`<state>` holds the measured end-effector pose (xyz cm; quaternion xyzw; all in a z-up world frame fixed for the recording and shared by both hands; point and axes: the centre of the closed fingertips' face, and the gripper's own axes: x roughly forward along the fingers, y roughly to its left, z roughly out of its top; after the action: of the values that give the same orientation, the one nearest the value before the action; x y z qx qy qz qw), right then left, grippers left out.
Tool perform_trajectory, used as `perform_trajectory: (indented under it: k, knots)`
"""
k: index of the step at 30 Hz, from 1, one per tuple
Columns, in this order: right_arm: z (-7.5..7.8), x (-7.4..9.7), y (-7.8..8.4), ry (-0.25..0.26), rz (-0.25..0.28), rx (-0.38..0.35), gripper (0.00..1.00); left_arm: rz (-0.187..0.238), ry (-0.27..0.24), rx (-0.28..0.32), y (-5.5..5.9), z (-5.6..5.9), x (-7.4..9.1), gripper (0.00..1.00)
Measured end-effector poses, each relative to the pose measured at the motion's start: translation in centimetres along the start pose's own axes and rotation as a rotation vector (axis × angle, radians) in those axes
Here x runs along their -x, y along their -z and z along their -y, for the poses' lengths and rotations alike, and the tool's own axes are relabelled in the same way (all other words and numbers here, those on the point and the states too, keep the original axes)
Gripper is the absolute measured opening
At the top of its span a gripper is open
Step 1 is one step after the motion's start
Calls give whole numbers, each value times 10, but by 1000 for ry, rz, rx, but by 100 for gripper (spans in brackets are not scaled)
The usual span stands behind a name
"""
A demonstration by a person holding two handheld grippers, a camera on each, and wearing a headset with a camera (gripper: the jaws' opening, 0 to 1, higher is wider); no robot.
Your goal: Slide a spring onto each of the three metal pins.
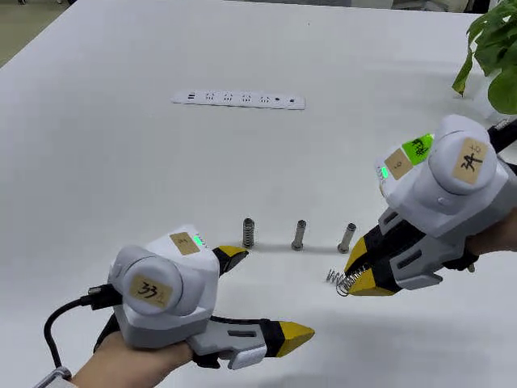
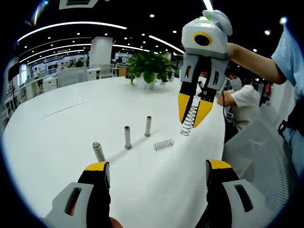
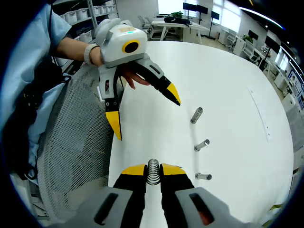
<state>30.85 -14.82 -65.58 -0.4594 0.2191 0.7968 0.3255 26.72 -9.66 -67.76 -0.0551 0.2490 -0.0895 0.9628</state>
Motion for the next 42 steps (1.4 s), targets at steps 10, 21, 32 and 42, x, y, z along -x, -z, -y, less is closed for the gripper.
perform_trajectory:
  k: [10,21,32,42]
  knots:
    - [24,4,-4,21,-44,49,12,-1,-46,29,10,-16,3,100]
    - [50,5,-8,42,-103,98,12,-1,-82,48,15,-26,9,100]
    - [77,0,-12,61,-176,164,12,2,-135,95,24,-39,14,100]
    - [93,-2,-17,66,-225,206,12,10,-166,95,23,-47,16,100]
